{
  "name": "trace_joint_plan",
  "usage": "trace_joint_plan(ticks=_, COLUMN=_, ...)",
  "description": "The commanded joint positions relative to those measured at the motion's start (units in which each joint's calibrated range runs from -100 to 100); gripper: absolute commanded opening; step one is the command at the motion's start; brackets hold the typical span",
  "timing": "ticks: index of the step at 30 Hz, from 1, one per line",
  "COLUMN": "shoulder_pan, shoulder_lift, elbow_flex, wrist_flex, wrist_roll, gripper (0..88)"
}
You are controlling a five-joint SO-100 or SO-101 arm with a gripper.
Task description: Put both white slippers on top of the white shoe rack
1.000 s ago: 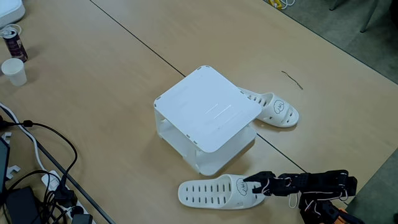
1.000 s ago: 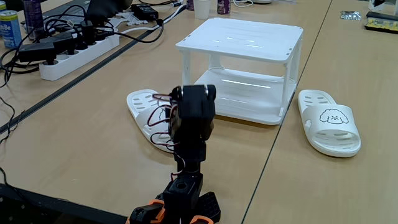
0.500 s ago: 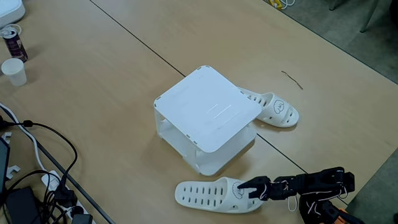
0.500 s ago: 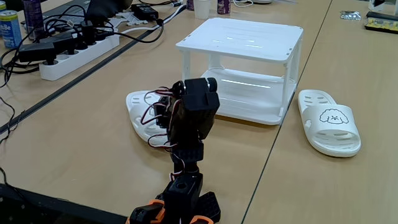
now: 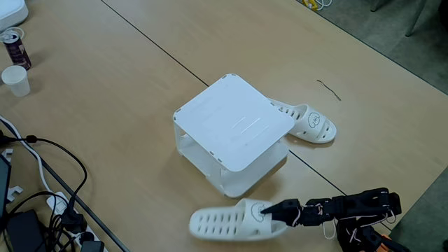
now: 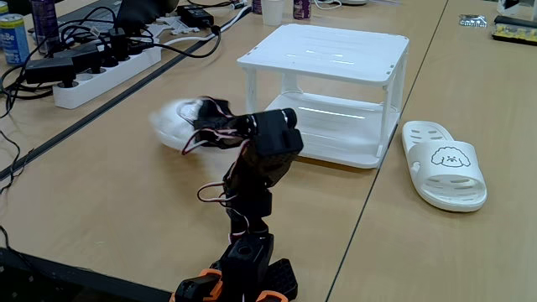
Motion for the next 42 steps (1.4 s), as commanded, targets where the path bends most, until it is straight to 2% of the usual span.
trace_joint_plan(ticks=1, shoulder_pan=-8.09, shoulder_lift=-5.67, elbow_flex=-10.99, wrist_flex=-0.07, wrist_roll=0.42, gripper=0.8)
trace_joint_plan(ticks=4, shoulder_pan=-12.28, shoulder_lift=-5.84, elbow_flex=-17.58, wrist_flex=0.02, wrist_roll=0.42, gripper=0.8)
trace_joint_plan(ticks=8, shoulder_pan=-11.87, shoulder_lift=-4.83, elbow_flex=-29.22, wrist_flex=4.68, wrist_roll=0.42, gripper=0.8)
trace_joint_plan(ticks=13, shoulder_pan=-3.90, shoulder_lift=-0.29, elbow_flex=-46.90, wrist_flex=14.69, wrist_roll=0.42, gripper=0.8)
trace_joint_plan(ticks=22, shoulder_pan=12.63, shoulder_lift=15.87, elbow_flex=-68.91, wrist_flex=15.81, wrist_roll=0.42, gripper=0.8)
trace_joint_plan(ticks=31, shoulder_pan=22.26, shoulder_lift=27.23, elbow_flex=-77.12, wrist_flex=15.81, wrist_roll=0.42, gripper=0.8)
trace_joint_plan(ticks=42, shoulder_pan=28.75, shoulder_lift=35.56, elbow_flex=-82.26, wrist_flex=15.81, wrist_roll=0.42, gripper=0.8)
